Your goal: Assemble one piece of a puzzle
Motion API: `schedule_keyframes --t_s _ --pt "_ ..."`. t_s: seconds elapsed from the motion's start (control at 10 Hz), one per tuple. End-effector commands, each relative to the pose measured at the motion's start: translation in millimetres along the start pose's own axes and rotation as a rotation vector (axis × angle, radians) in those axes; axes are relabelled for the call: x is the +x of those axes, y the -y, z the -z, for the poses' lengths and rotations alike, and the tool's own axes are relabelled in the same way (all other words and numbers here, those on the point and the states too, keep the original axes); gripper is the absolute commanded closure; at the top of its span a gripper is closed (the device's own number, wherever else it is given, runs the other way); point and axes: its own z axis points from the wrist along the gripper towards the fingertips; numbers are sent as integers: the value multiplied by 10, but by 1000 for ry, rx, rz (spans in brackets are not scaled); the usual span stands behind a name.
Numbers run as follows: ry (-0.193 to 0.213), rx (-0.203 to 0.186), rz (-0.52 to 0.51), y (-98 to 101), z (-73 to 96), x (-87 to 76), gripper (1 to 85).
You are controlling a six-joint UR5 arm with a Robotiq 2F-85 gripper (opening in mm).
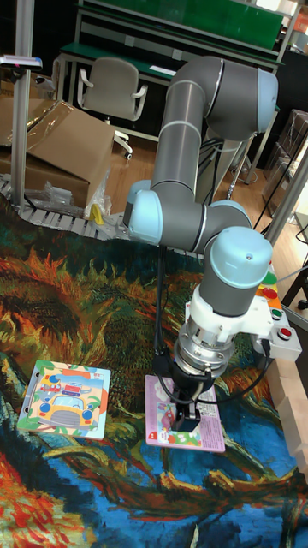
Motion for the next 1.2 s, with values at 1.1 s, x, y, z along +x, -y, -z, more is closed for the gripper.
schedule_keyframes --t_s 1.1 --pt "14 13 3 60 172 43 650"
